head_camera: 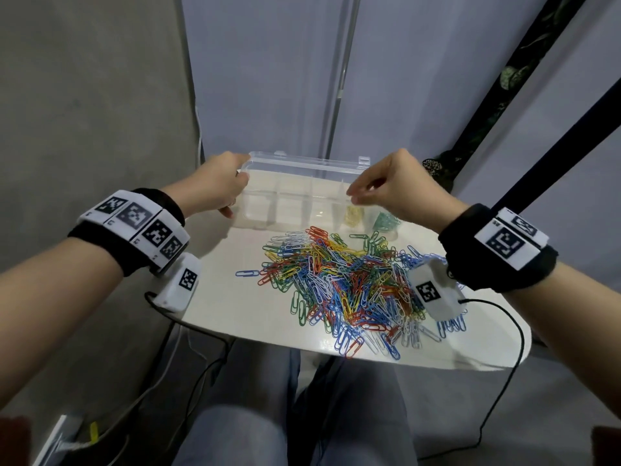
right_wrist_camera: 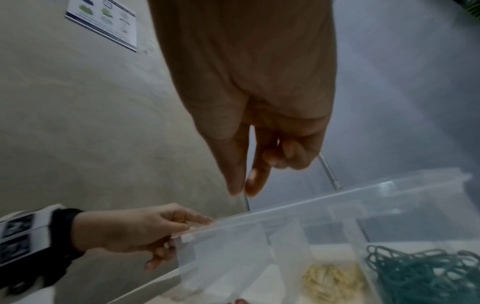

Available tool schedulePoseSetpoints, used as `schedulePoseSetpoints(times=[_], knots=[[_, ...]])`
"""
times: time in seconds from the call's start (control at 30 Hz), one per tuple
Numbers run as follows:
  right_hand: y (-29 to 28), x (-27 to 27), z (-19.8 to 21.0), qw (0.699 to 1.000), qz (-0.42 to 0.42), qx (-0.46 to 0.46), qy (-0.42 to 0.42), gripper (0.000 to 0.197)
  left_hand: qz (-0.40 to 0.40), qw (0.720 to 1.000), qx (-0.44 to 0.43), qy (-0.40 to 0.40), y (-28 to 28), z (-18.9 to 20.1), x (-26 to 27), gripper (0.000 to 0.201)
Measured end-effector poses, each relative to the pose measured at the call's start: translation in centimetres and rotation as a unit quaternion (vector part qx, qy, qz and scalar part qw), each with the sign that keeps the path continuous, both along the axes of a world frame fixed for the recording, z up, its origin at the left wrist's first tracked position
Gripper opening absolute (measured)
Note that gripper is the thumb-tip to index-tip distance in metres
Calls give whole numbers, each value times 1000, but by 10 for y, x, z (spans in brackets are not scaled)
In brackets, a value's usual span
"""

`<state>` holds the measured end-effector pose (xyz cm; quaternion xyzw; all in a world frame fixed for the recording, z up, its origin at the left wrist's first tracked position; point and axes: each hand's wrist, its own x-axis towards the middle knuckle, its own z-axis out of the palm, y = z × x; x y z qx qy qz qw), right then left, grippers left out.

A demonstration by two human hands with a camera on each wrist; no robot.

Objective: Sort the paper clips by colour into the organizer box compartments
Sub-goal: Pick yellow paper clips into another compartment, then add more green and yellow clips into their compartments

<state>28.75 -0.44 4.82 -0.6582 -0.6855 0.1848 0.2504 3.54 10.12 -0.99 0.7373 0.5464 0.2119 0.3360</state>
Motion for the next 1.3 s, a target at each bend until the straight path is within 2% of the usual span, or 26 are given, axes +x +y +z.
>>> schedulePoseSetpoints(times=[0.13,0.23,0.3,0.4,0.57,0.67,0.83,1.0,1.3], knots=[[-17,-5,-14,980,104,-143,-96,21,-2,1000,2,-1,0,-1,1,49],[-22,-3,-30,963,120,-196,-142,27,0,1000,5,-4,1,-1,0,49],[-22,-1,-36,961,119,-208,-138,23,-2,1000,7,-2,0,-1,0,48],[-20,3,-38,972,96,-190,-101,11,-7,1000,12,3,-1,0,0,47],[-18,13,-33,984,56,-164,-26,1,-7,1000,11,3,0,-1,0,47],[-18,16,-25,987,36,-152,49,3,-4,1000,5,-4,1,-2,0,49],[-11,26,-7,989,-42,-43,134,3,-2,1000,10,-5,0,-1,1,50],[-1,33,2,985,-94,20,142,9,3,1000,11,-5,1,-1,1,50],[35,-13,-6,994,-85,-25,64,4,2,1000,10,10,-3,4,3,51]])
